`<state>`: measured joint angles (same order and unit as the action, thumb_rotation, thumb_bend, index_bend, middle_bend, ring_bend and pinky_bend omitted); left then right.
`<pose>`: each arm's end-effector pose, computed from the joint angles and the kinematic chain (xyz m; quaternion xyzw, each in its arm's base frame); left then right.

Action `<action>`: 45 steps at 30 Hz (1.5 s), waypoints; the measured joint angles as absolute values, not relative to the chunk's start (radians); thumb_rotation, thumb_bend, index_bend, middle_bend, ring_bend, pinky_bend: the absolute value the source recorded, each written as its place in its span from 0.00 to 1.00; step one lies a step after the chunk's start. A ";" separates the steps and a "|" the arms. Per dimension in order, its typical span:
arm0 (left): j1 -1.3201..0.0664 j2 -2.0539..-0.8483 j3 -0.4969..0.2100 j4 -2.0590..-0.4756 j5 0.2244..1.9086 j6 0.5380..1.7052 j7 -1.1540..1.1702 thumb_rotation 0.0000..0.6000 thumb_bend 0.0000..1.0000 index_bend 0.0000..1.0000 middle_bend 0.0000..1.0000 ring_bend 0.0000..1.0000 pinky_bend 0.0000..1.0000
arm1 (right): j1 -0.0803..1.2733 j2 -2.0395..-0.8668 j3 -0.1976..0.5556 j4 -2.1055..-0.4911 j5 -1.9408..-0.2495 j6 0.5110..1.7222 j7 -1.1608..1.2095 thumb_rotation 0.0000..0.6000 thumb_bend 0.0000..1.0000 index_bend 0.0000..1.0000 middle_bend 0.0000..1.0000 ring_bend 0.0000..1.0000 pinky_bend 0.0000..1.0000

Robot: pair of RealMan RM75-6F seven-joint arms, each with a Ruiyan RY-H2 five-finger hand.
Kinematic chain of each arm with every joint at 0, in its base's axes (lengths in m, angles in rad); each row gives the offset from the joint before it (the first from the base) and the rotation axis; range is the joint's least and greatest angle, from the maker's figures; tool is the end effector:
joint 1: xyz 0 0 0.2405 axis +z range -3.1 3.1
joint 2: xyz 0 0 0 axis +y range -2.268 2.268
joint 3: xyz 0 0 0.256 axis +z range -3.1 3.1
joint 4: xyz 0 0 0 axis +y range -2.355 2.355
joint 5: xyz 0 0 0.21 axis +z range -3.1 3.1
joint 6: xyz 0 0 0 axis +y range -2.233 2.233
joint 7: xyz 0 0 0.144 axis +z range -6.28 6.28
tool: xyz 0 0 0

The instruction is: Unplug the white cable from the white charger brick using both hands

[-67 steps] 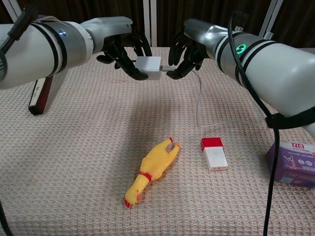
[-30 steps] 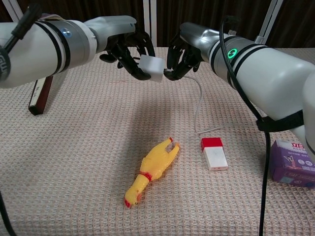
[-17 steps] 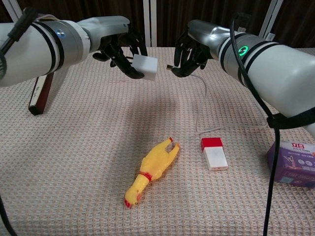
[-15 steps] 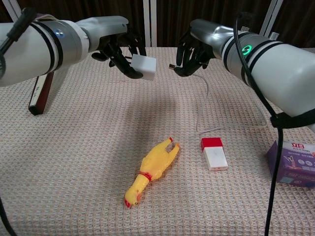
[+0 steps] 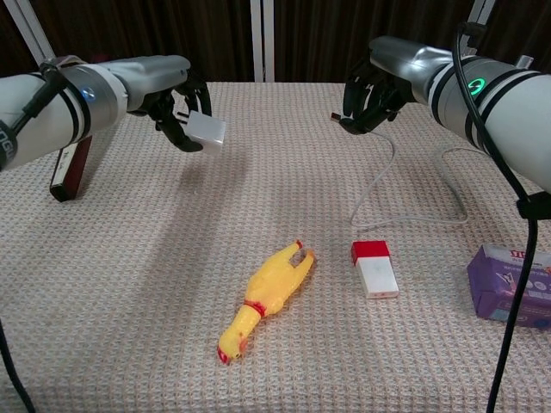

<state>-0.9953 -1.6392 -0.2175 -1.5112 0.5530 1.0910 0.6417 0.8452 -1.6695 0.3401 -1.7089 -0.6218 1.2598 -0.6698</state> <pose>-0.0939 0.3719 -0.0336 -0.7057 -0.4255 -0.3151 0.4708 -0.0812 -0.3392 -0.0161 0.6342 -0.4834 0.3797 0.4691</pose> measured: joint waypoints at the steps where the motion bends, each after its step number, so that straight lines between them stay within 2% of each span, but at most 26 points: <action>1: -0.993 -1.639 -0.211 -1.503 0.558 1.087 0.649 1.00 0.26 0.37 0.37 0.37 0.60 | 0.847 -1.673 0.341 -1.702 -0.620 1.256 -0.669 1.00 0.43 0.60 0.47 0.31 0.45; 3: -0.988 -1.639 -0.209 -1.498 0.575 1.095 0.648 1.00 0.25 0.32 0.32 0.31 0.51 | 0.853 -1.684 0.345 -1.680 -0.613 1.245 -0.665 1.00 0.43 0.60 0.46 0.31 0.44; 6: -0.971 -1.633 -0.210 -1.500 0.619 1.124 0.629 1.00 0.24 0.30 0.29 0.27 0.45 | 0.871 -1.713 0.353 -1.633 -0.605 1.233 -0.664 1.00 0.42 0.59 0.44 0.31 0.43; 8: -0.952 -1.616 -0.214 -1.518 0.657 1.152 0.607 1.00 0.24 0.30 0.29 0.27 0.43 | 0.886 -1.736 0.358 -1.598 -0.603 1.227 -0.668 1.00 0.40 0.53 0.41 0.31 0.41; 11: -0.925 -1.585 -0.215 -1.555 0.699 1.187 0.591 1.00 0.22 0.30 0.28 0.27 0.41 | 0.916 -1.775 0.365 -1.537 -0.603 1.218 -0.681 1.00 0.35 0.23 0.26 0.23 0.34; 14: -0.890 -1.541 -0.205 -1.601 0.741 1.230 0.582 1.00 0.19 0.30 0.29 0.27 0.38 | 0.939 -1.802 0.368 -1.503 -0.618 1.216 -0.692 1.00 0.31 0.06 0.17 0.15 0.29; 15: -0.881 -1.527 -0.199 -1.611 0.755 1.240 0.582 1.00 0.18 0.30 0.29 0.27 0.37 | 0.937 -1.799 0.369 -1.506 -0.629 1.218 -0.687 1.00 0.31 0.04 0.17 0.15 0.28; 20: -0.812 -1.434 -0.140 -1.679 0.845 1.285 0.579 1.00 0.17 0.30 0.29 0.27 0.37 | 0.890 -1.735 0.365 -1.576 -0.682 1.229 -0.627 1.00 0.31 0.07 0.20 0.15 0.27; 26: -0.696 -1.314 -0.068 -1.741 0.963 1.374 0.530 1.00 0.17 0.30 0.29 0.26 0.32 | 0.765 -1.548 0.301 -1.711 -0.824 1.254 -0.514 1.00 0.33 0.15 0.23 0.15 0.27; 32: -0.522 -1.179 0.017 -1.772 1.114 1.504 0.397 1.00 0.17 0.30 0.29 0.22 0.24 | 0.594 -1.287 0.183 -1.803 -1.051 1.298 -0.335 1.00 0.33 0.16 0.17 0.11 0.24; 36: -0.417 -1.120 0.074 -1.778 1.221 1.590 0.321 1.00 0.17 0.30 0.28 0.21 0.23 | 0.462 -1.130 0.086 -1.816 -1.236 1.362 -0.169 1.00 0.33 0.14 0.13 0.05 0.19; 39: -0.342 -1.085 0.123 -1.784 1.301 1.648 0.274 1.00 0.17 0.30 0.28 0.20 0.21 | 0.376 -1.059 0.025 -1.807 -1.336 1.416 -0.052 1.00 0.33 0.11 0.12 0.03 0.15; 45: -0.202 -1.068 0.187 -1.788 1.412 1.746 0.239 1.00 0.17 0.30 0.27 0.20 0.21 | 0.219 -1.005 -0.076 -1.724 -1.465 1.515 0.138 1.00 0.35 0.10 0.10 0.01 0.12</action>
